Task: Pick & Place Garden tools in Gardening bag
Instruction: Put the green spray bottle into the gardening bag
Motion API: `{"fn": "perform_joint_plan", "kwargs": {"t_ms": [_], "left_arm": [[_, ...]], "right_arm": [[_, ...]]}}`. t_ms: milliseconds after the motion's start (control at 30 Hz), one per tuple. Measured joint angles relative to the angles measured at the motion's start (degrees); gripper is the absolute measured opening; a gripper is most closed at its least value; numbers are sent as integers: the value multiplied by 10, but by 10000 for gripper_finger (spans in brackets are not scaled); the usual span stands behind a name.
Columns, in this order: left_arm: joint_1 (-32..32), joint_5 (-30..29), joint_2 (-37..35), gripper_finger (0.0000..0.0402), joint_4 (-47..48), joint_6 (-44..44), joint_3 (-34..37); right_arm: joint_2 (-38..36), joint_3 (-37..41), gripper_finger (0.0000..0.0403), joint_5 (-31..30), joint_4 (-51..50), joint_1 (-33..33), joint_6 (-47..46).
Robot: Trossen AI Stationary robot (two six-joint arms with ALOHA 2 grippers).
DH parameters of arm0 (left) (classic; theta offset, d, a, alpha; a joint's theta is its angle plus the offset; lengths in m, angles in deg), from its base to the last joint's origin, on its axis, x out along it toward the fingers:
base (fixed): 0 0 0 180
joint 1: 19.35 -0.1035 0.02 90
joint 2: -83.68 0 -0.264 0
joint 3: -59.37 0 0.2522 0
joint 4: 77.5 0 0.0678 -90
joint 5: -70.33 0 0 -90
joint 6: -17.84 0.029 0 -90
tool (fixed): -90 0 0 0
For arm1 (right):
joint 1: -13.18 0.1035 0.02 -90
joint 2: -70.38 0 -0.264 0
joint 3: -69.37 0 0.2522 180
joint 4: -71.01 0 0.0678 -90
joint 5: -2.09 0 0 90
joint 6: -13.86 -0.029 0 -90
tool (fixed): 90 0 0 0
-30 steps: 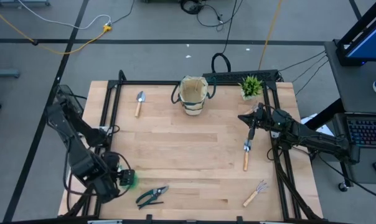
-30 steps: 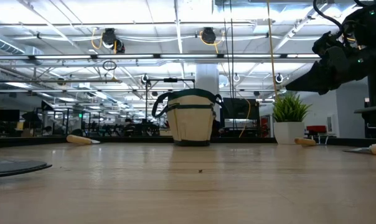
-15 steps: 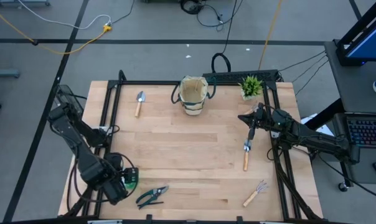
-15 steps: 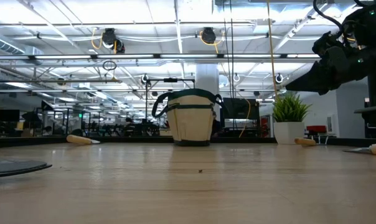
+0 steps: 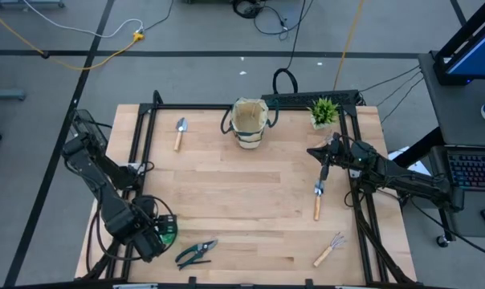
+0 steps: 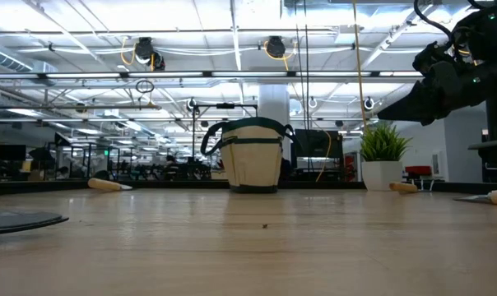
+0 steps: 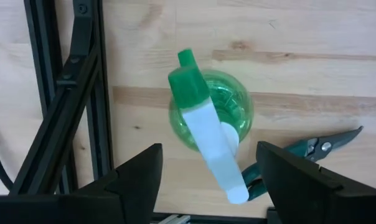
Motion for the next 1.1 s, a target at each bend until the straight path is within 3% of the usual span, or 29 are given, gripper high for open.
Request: {"fn": "perform_joint_plan", "kwargs": {"t_ms": [567,1100], "left_arm": [[-6,16,-1,56,-13,5,48],[-6,-1,-7,53,-11,79,46]], "right_arm": [[0,0,0,0,0,0,0],[0,0,0,0,0,0,0]]}}
